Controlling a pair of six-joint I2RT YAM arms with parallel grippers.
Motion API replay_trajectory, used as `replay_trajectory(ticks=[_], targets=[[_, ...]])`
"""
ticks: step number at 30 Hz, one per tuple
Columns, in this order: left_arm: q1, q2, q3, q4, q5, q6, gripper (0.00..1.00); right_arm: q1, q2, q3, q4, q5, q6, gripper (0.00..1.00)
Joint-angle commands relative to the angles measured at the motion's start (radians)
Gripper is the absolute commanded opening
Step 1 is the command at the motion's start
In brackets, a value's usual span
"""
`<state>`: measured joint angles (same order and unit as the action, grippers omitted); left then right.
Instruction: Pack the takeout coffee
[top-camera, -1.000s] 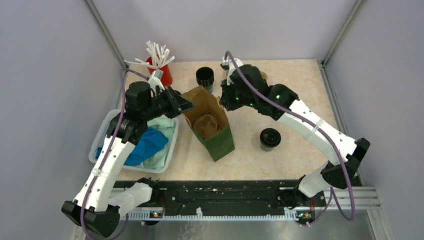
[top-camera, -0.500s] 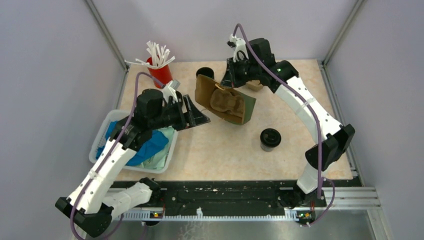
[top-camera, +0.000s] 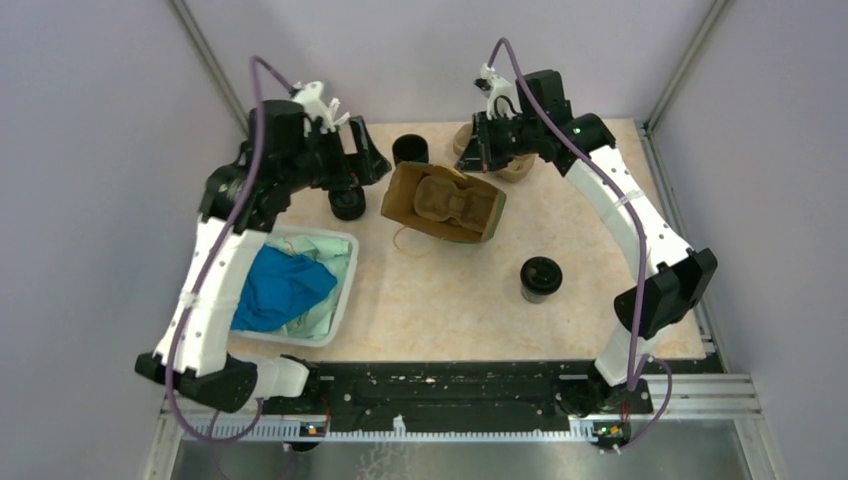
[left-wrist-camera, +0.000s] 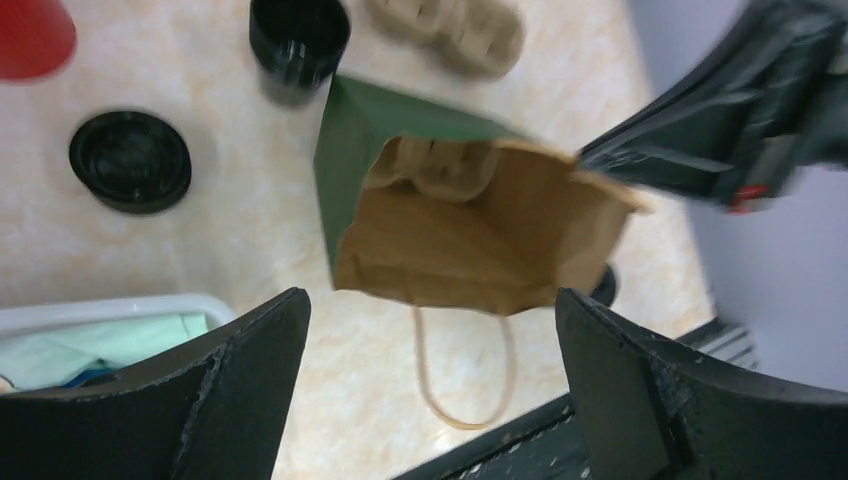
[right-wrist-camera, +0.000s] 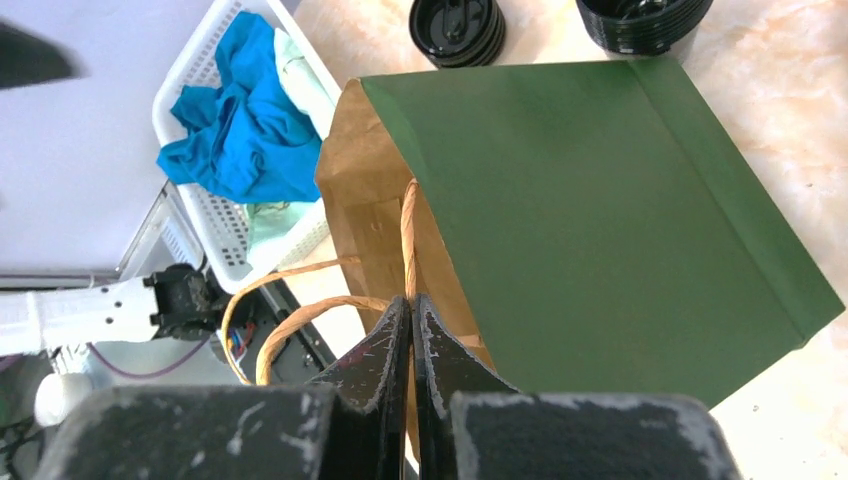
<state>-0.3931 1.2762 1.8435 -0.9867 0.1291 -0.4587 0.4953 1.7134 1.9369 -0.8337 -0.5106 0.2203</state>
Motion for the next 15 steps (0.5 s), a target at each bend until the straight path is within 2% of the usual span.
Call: replay_trajectory(ticks=[1, 4, 8, 12, 15], targets=[[0.012, 0.062, -0.143, 0.049, 0.127, 0.176, 0.99, -0.020, -0.048, -0.032, 0.052, -0.123, 0.008, 0.00], [0.012, 0.069, -0.217, 0.114, 0.149, 0.214, 0.98, -0.021, -0.044, -0.031, 0.045, -0.145, 0.005, 0.00], [0.013, 0.101, -0.274, 0.164, 0.156, 0.219, 0.90, -0.025, -0.042, -0.029, 0.042, -0.155, 0.007, 0.00], [0.010, 0.133, -0.299, 0.205, 0.160, 0.201, 0.74, -0.024, -0.029, -0.016, 0.027, -0.155, 0.005, 0.00], [0.010, 0.157, -0.297, 0.213, 0.103, 0.203, 0.68, -0.026, -0.020, -0.003, 0.016, -0.153, 0.004, 0.00]])
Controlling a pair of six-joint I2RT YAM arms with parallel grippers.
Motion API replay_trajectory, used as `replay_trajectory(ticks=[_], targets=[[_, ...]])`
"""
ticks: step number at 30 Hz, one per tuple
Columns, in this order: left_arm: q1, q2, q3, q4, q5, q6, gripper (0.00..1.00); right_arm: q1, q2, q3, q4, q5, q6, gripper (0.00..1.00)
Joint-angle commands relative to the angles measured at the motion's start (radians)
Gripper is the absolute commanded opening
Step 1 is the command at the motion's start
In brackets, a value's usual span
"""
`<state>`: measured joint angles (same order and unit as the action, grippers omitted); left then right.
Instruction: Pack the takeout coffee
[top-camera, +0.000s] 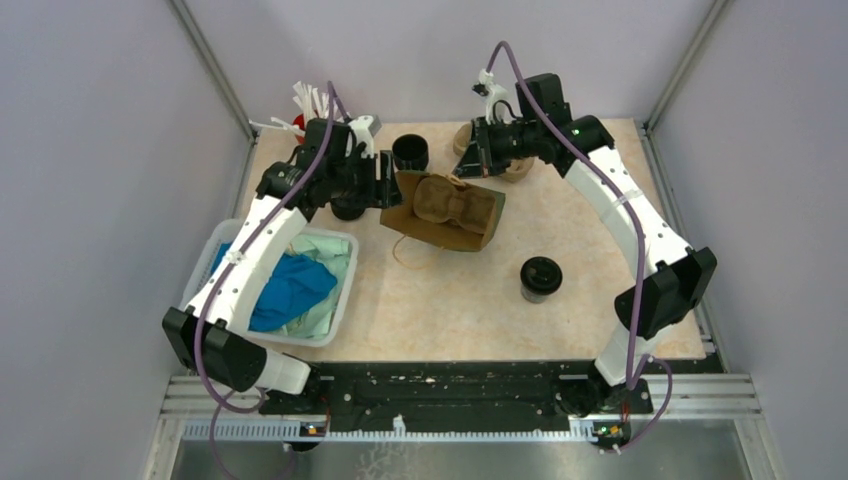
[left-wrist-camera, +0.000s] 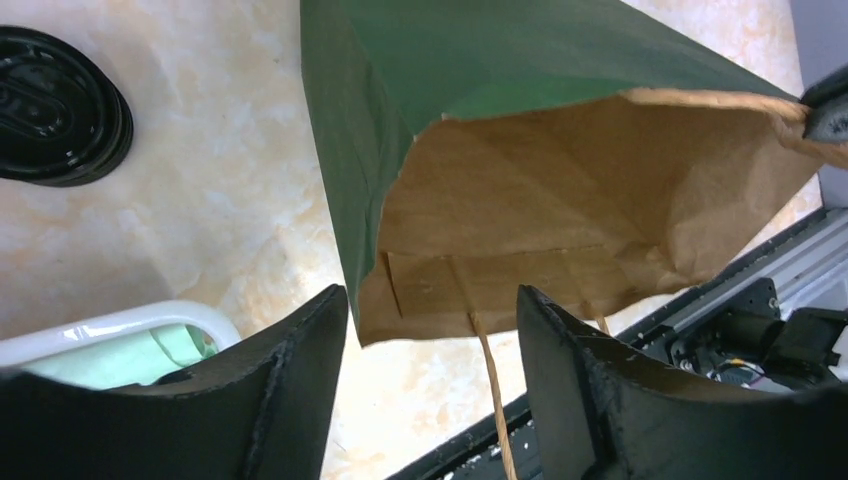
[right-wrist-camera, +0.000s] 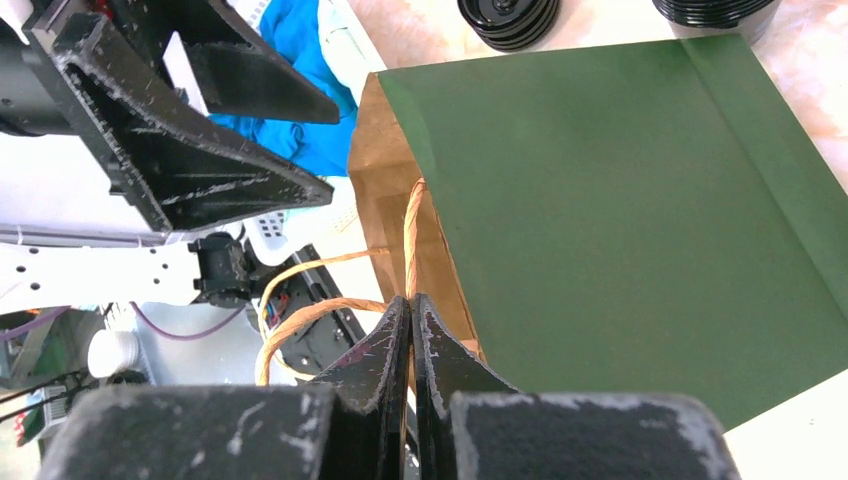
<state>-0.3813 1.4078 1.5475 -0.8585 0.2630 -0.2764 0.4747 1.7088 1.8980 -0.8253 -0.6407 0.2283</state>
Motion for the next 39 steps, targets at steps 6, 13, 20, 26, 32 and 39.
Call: replay_trajectory(ticks=[6, 13, 20, 26, 32, 39], targets=[[-0.002, 0.044, -0.035, 0.179, -0.046, 0.080, 0.63, -0.006, -0.003, 0.043, -0.008, -0.028, -0.013, 0.00], [-0.002, 0.121, -0.032, 0.228, -0.085, 0.126, 0.45, -0.007, 0.025, 0.068, -0.018, -0.039, -0.008, 0.00], [-0.002, 0.126, 0.003, 0.185, -0.184, 0.127, 0.02, -0.007, 0.070, 0.181, -0.140, 0.074, 0.037, 0.21], [-0.002, 0.079, -0.016, 0.103, -0.186, 0.062, 0.00, -0.007, -0.026, 0.198, -0.191, 0.181, 0.084, 0.72], [-0.001, 0.036, -0.026, 0.026, -0.177, -0.015, 0.00, -0.018, -0.211, 0.175, -0.287, 0.398, 0.014, 0.99], [-0.002, 0.009, 0.005, -0.069, -0.173, -0.117, 0.00, -0.136, -0.441, -0.104, -0.330, 0.516, -0.032, 0.99]])
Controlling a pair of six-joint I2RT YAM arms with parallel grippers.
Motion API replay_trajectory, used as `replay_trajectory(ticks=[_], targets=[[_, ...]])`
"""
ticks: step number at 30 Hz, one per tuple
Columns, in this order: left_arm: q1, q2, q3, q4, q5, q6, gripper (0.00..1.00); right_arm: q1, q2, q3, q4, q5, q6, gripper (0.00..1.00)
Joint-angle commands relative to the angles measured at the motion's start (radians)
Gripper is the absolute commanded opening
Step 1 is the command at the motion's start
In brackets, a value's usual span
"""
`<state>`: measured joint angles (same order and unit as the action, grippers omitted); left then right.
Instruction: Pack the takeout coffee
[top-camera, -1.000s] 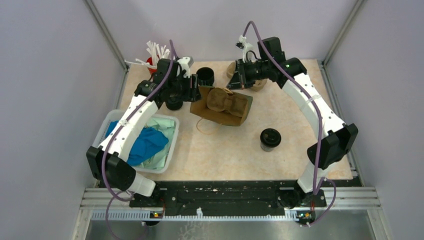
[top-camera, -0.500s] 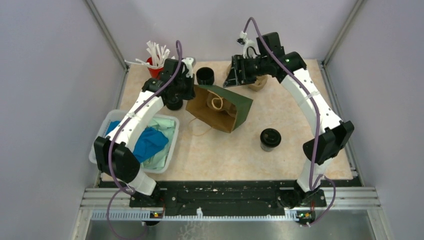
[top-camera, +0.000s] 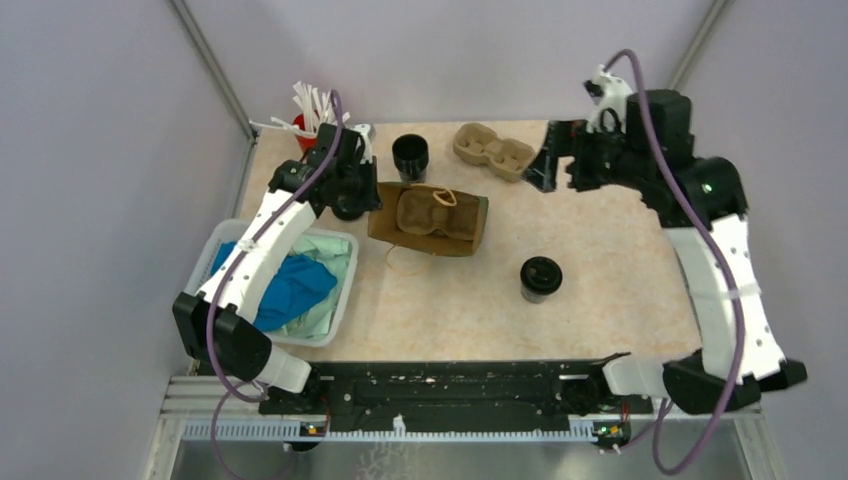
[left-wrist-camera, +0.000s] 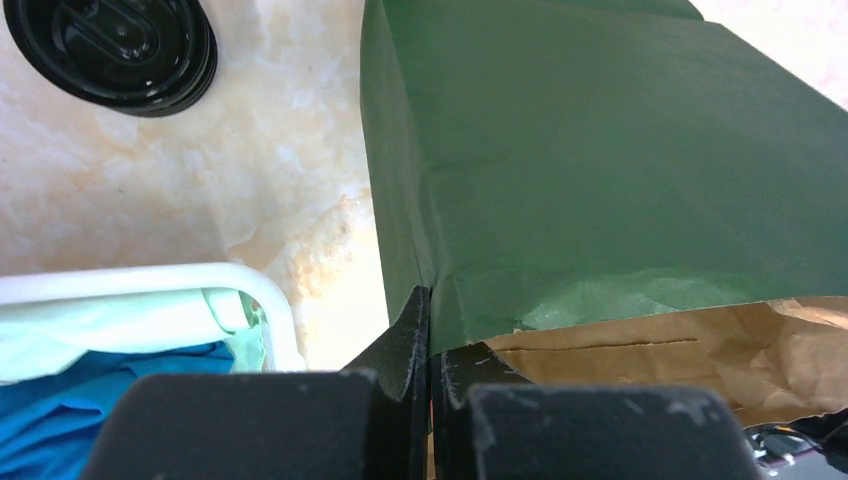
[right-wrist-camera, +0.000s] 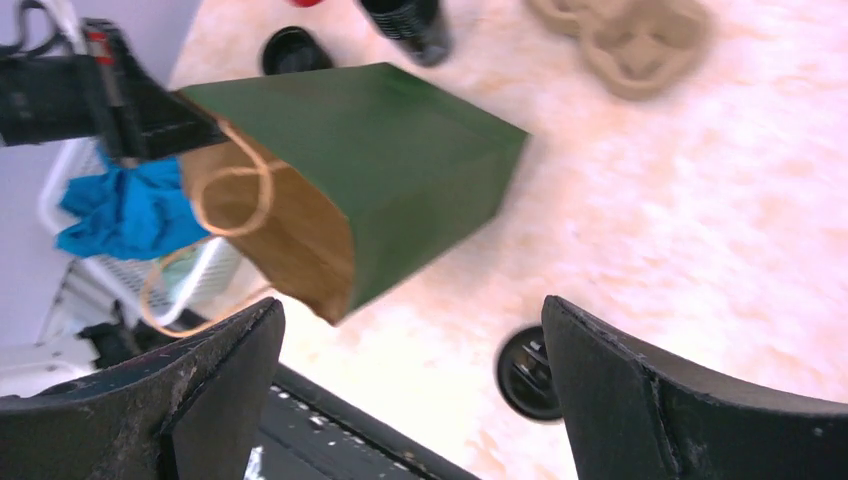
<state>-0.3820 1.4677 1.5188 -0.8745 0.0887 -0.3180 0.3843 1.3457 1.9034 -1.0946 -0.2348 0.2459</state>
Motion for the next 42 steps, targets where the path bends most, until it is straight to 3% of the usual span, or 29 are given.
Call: replay_trajectory(ticks=[1, 6, 12, 16, 22, 27, 42], targets=[[-0.001, -0.061, 0.029, -0.048, 0.002, -0.083, 0.00, -0.054, -0.093, -0.141, -0.076, 0.129, -0.055, 0.99], [0.000, -0.121, -0.034, 0.039, 0.053, -0.100, 0.00, -0.073, -0.112, -0.276, -0.129, 0.179, -0.056, 0.97], [0.000, -0.153, -0.059, 0.042, 0.063, -0.084, 0.00, -0.073, -0.049, -0.196, -0.113, 0.137, -0.008, 0.97], [-0.001, -0.158, -0.049, 0.038, 0.073, -0.067, 0.00, -0.073, 0.016, -0.291, -0.179, 0.187, 0.057, 0.99], [-0.001, -0.184, -0.095, 0.079, 0.123, -0.100, 0.00, -0.063, -0.012, -0.511, -0.102, 0.149, 0.081, 0.99], [-0.001, -0.191, -0.128, 0.092, 0.138, -0.109, 0.00, 0.000, 0.019, -0.612, -0.015, 0.216, 0.075, 0.99], [-0.001, -0.187, -0.128, 0.077, 0.152, -0.101, 0.00, 0.059, 0.078, -0.713, 0.077, 0.343, 0.055, 0.95]])
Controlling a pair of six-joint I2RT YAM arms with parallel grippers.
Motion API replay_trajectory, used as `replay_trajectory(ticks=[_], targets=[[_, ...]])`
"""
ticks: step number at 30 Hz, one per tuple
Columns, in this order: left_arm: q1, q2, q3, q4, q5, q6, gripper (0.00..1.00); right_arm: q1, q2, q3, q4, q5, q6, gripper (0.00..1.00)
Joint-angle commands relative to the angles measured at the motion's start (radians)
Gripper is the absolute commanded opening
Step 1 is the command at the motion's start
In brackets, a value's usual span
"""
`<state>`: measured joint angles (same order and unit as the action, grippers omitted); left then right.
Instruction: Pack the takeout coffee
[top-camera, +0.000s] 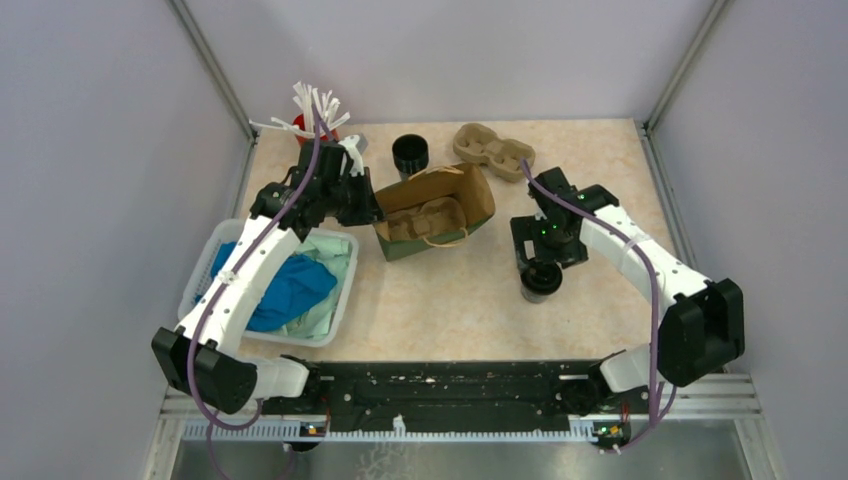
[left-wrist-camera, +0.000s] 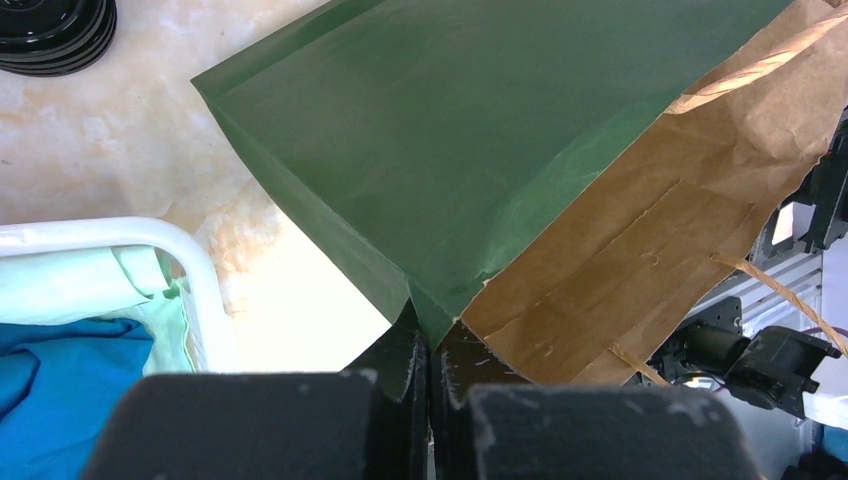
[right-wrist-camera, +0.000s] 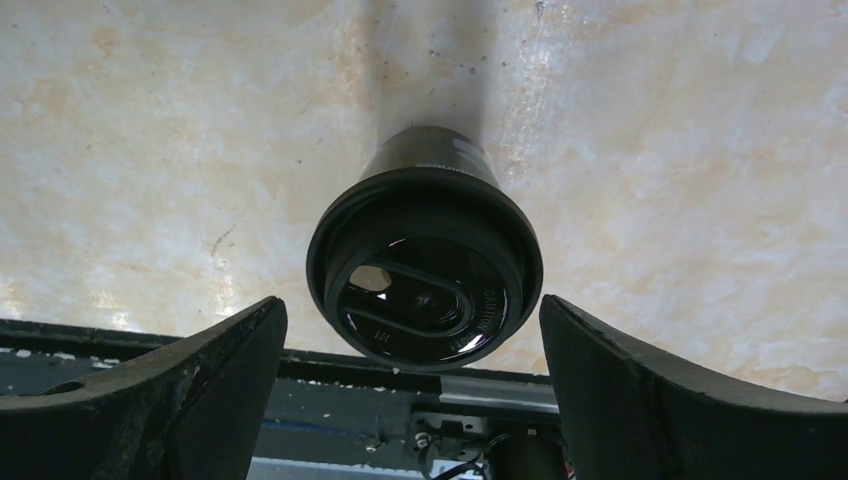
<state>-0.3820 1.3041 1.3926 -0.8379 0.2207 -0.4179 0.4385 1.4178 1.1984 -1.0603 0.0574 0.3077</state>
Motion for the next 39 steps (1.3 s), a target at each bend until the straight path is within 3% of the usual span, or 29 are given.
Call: replay_trajectory(ticks=[1, 14, 31, 36, 39], targets=[[-0.001, -0.023, -0.002, 0.039, 0.022, -0.002, 0.00, 0.005, 0.005, -0.012, 0.046, 0.050, -0.007, 0.94], [-0.001, -0.019, -0.008, 0.043, 0.026, 0.001, 0.00, 0.006, 0.017, -0.044, 0.057, 0.034, -0.007, 0.81], [0.000, -0.003, -0.004, 0.053, 0.050, 0.002, 0.00, 0.017, -0.001, -0.089, 0.064, 0.123, -0.010, 0.67], [-0.001, -0.019, -0.026, 0.067, 0.072, 0.004, 0.00, 0.017, -0.079, -0.026, 0.053, 0.142, -0.051, 0.56], [-0.001, -0.056, -0.085, 0.121, 0.102, 0.019, 0.00, 0.017, -0.157, 0.045, 0.049, 0.075, -0.137, 0.53]])
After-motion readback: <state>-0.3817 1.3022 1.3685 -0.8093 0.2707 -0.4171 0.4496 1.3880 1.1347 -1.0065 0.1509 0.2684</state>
